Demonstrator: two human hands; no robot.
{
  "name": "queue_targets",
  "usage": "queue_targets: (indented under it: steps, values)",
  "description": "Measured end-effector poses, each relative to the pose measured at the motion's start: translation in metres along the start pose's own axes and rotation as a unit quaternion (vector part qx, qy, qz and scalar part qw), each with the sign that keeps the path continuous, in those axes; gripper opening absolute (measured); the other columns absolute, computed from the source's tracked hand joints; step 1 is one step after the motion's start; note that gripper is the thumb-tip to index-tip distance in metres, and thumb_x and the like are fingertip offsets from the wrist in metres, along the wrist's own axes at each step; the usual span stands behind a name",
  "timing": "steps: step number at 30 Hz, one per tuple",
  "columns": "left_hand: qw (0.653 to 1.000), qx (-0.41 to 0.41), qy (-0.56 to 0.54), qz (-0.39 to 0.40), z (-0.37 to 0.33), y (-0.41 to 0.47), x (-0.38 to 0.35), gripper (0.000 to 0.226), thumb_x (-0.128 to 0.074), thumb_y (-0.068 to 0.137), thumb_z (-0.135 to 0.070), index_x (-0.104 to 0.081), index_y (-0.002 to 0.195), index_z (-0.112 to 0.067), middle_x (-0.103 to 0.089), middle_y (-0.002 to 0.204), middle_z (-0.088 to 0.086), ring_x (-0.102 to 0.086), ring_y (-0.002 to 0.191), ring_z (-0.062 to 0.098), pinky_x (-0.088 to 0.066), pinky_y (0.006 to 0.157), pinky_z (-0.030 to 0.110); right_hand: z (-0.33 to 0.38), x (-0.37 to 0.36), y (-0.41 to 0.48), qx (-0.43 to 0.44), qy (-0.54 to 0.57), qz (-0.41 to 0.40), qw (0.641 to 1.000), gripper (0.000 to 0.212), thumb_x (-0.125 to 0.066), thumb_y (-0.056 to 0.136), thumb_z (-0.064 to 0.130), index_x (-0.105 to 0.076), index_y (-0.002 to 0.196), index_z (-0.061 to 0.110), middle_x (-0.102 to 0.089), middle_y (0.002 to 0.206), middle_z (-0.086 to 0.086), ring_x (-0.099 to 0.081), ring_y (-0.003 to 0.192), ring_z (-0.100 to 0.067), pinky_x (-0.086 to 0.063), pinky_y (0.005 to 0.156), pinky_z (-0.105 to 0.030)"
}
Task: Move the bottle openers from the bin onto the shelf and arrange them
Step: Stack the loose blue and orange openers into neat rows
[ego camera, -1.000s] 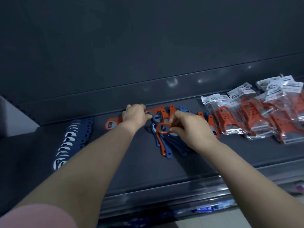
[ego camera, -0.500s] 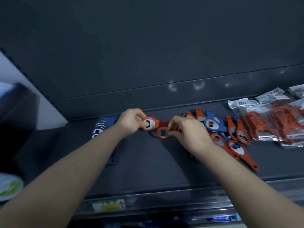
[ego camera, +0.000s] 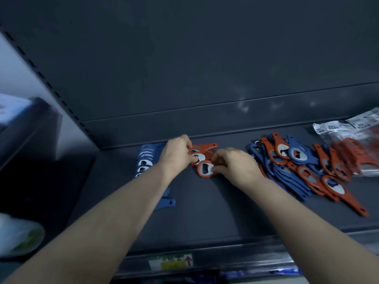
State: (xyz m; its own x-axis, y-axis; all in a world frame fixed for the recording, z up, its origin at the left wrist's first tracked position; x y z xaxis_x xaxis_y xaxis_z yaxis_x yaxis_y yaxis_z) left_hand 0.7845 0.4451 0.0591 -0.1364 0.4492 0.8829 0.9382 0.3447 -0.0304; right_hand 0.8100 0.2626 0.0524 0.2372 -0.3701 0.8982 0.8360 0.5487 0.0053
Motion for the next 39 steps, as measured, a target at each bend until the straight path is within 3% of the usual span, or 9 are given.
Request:
queue_targets:
  steps: [8, 17, 22, 25, 31, 34, 37, 39]
  values:
    - [0.999, -0.023, -0.023, -0.018, 0.015, 0.0, 0.013, 0.02, -0.06, 0.09, -0.017, -0.061, 0.11, -0.017, -0.067, 0.097, -0.002, -0.062, 0.096, 0.018, -0.052, 0.086, 0.035, 0.015, -0.008, 0.028, -0.002, -0.052, -0.028, 0.998, 0.031, -0.067, 0.082, 0.038, -0.063, 0.113, 0.032, -0.058, 0.108, 0.003, -0.049, 0.111, -0.02, -0.035, 0.085, -0.032]
    - [0.993, -0.113, -0.042, 0.015, -0.058, -0.01, -0.012, 0.011, -0.067, 0.083, -0.021, -0.064, 0.091, -0.027, -0.061, 0.074, -0.017, -0.065, 0.082, 0.011, -0.053, 0.082, 0.032, -0.028, 0.036, -0.028, -0.004, -0.096, -0.132, 0.987, 0.016, -0.06, 0.09, 0.028, -0.069, 0.102, 0.028, -0.063, 0.099, 0.0, -0.056, 0.102, -0.024, -0.04, 0.079, -0.035]
    - [0.987, -0.146, -0.042, 0.054, -0.118, -0.022, -0.037, 0.006, -0.069, 0.083, -0.028, -0.065, 0.087, -0.029, -0.057, 0.069, -0.019, -0.063, 0.084, 0.012, -0.053, 0.081, 0.031, -0.087, 0.075, -0.07, -0.08, -0.11, -0.208, 0.969, 0.017, -0.065, 0.082, 0.015, -0.073, 0.092, 0.026, -0.065, 0.088, -0.004, -0.061, 0.093, -0.033, -0.044, 0.074, -0.04]
    - [0.987, -0.146, -0.031, 0.061, -0.145, -0.031, -0.051, 0.008, -0.069, 0.083, -0.029, -0.061, 0.083, -0.031, -0.058, 0.069, -0.02, -0.064, 0.087, 0.012, -0.053, 0.081, 0.033, -0.121, 0.09, -0.091, -0.135, -0.112, -0.202, 0.963, 0.025, -0.062, 0.082, 0.01, -0.072, 0.098, 0.025, -0.067, 0.094, -0.005, -0.061, 0.095, -0.034, -0.049, 0.074, -0.041]
    - [0.987, -0.147, 0.005, 0.057, -0.182, -0.047, -0.065, 0.015, -0.073, 0.081, -0.037, -0.062, 0.074, -0.029, -0.063, 0.077, -0.013, -0.063, 0.083, 0.013, -0.05, 0.071, 0.03, -0.153, 0.102, -0.112, -0.134, -0.059, -0.156, 0.977, 0.021, -0.058, 0.086, 0.017, -0.071, 0.097, 0.03, -0.065, 0.098, 0.0, -0.061, 0.095, -0.028, -0.048, 0.072, -0.036]
    - [0.986, -0.156, 0.034, 0.047, -0.194, -0.055, -0.07, 0.013, -0.072, 0.082, -0.04, -0.064, 0.081, -0.029, -0.066, 0.083, -0.013, -0.062, 0.085, 0.012, -0.05, 0.071, 0.03, -0.163, 0.107, -0.123, -0.155, -0.065, -0.151, 0.974, 0.02, -0.056, 0.087, 0.02, -0.069, 0.097, 0.032, -0.067, 0.103, 0.003, -0.062, 0.096, -0.027, -0.045, 0.072, -0.033]
    - [0.966, -0.242, 0.058, 0.065, -0.206, -0.061, -0.082, 0.014, -0.063, 0.09, -0.036, -0.067, 0.102, -0.03, -0.063, 0.101, -0.009, -0.055, 0.102, 0.014, -0.048, 0.086, 0.035, -0.171, 0.111, -0.136, -0.191, -0.095, -0.143, 0.966, 0.014, -0.059, 0.085, 0.035, -0.064, 0.095, 0.027, -0.069, 0.097, -0.002, -0.063, 0.092, -0.03, -0.045, 0.069, -0.032]
    - [0.95, -0.283, 0.098, 0.092, -0.213, -0.064, -0.093, 0.027, -0.054, 0.096, -0.038, -0.062, 0.121, -0.033, -0.057, 0.113, -0.006, -0.045, 0.111, 0.017, -0.042, 0.095, 0.038, -0.172, 0.108, -0.144, -0.22, -0.129, -0.088, 0.963, 0.035, -0.062, 0.081, 0.053, -0.06, 0.099, 0.023, -0.067, 0.098, -0.003, -0.064, 0.094, -0.029, -0.044, 0.07, -0.032]
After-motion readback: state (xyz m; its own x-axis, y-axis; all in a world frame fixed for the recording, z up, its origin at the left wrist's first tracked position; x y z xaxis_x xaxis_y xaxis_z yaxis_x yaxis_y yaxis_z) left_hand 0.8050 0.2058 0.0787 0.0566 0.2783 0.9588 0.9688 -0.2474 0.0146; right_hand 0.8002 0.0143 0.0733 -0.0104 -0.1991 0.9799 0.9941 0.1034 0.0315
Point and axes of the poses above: each hand's wrist, its own y-axis towards the middle knuckle, its own x-axis out of the back of the hand, z = x × y, the point moved 1 cm from there along y, towards the middle knuckle
